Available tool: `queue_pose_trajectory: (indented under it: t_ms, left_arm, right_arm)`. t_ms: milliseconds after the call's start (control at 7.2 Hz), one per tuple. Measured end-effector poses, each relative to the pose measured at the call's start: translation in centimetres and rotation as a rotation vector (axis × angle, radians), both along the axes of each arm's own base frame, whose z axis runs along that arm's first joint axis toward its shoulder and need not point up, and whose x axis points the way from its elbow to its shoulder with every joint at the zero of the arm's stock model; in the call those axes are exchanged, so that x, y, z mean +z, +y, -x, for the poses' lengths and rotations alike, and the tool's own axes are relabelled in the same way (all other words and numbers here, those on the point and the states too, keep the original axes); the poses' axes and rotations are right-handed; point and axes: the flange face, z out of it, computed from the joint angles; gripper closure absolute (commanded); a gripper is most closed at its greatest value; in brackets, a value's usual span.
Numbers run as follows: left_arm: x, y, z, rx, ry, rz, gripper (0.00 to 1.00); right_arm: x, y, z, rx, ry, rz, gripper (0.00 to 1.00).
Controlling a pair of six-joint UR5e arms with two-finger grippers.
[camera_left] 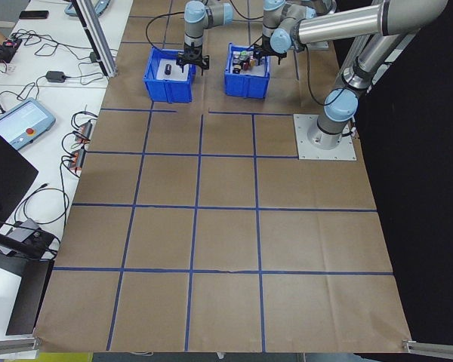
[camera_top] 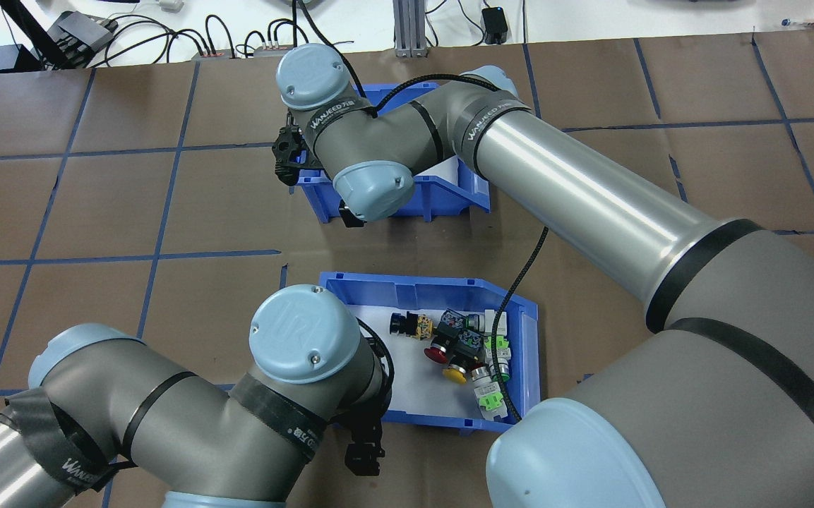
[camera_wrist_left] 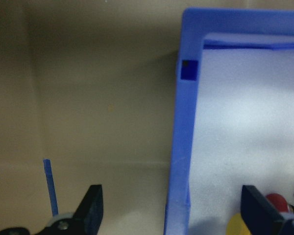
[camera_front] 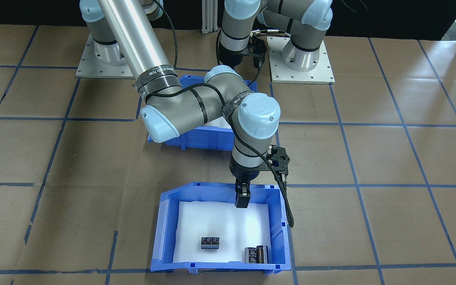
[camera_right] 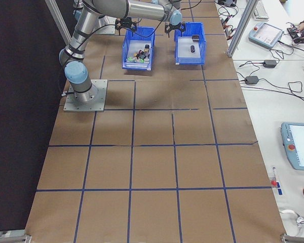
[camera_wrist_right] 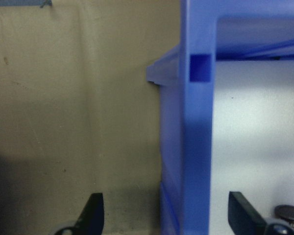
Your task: Place button box in front
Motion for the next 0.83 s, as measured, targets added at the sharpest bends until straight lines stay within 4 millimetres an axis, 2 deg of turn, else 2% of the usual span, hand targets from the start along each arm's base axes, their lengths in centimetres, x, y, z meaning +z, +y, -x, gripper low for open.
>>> queue_pose_trajectory:
  t_ms: [139, 417, 556, 694, 833]
  left_arm:
    - [-0.3, -0.4, 0.1, -0.001, -0.008, 0.015, 0.00]
    - [-1.0, -1.1, 0.3, 0.006, -0.013, 0.027, 0.01]
    - [-1.8, -1.3, 0.5, 0.010, -0.015, 0.019, 0.11]
    - [-2.7, -1.5, 1.0, 0.012, -0.019, 0.010, 0.37]
    - [-3.3, -1.3, 1.5, 0.007, -0.023, 0.005, 0.62]
  right_arm:
    - [0.4, -0.1, 0.1, -0.001, 0.006, 0.010, 0.92]
    - [1.3, -0.4, 0.4, -0.004, 0.011, 0.030, 0.97]
    - [2.0, -0.7, 0.8, -0.005, 0.008, 0.040, 0.98]
    - [3.3, -0.9, 1.5, 0.001, 0.004, 0.053, 0.98]
    - [5.0, -1.4, 3.1, -0.001, 0.003, 0.058, 0.99]
